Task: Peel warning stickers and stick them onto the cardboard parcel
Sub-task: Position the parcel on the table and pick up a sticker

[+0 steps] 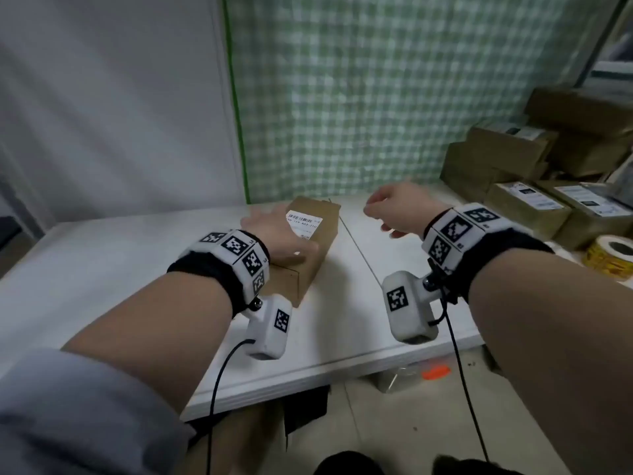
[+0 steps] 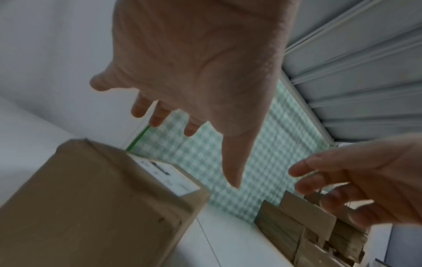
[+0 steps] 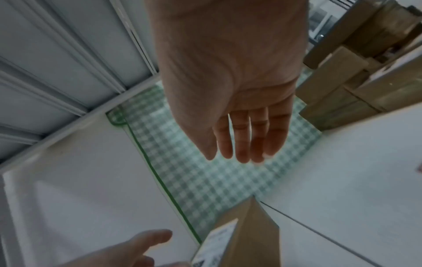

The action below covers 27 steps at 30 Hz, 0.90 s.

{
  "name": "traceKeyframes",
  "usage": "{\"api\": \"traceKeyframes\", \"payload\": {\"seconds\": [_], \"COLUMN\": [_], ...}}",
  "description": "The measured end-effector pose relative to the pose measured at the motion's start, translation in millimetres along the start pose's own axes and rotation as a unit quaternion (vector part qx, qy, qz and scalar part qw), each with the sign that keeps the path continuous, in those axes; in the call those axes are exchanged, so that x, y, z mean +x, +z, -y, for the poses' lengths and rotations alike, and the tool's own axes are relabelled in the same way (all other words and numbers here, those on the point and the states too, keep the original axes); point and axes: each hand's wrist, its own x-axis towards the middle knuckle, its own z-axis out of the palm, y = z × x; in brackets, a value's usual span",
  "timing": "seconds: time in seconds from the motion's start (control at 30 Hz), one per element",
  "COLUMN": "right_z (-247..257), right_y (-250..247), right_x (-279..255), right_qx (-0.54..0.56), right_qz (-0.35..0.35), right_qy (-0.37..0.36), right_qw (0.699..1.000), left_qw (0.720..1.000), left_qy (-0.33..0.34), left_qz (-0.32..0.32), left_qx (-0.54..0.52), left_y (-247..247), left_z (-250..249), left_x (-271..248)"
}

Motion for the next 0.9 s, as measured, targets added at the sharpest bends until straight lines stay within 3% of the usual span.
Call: {"api": "traceKeyframes", "payload": {"seconds": [0.2, 0.43, 0.6, 0.9], "right_z": [-41, -53, -56, -94], "right_y": [25, 40, 40, 3], "right_x": [29, 48, 42, 6], "right_qx": [-0.03, -0.01, 0.005, 0.011], "right_qz": [0.014, 0.049, 0.067, 0.049], "right_qy": [0.02, 0.018, -0.005, 0.03], "right_qw": [0.999, 0.999, 0.998, 0.998], "left_qw": [0.992, 0.992, 0.995, 0.998], "left_qy": [-0.082, -0.108, -0.096, -0.045], "left_qz": [0.053, 0.045, 0.033, 0.028], "left_qx": [0.074, 0.046, -0.012, -0.046], "left_y": [34, 36, 38, 44], "left_z": [2, -7, -12, -53], "left_x": [17, 28, 16, 6]}}
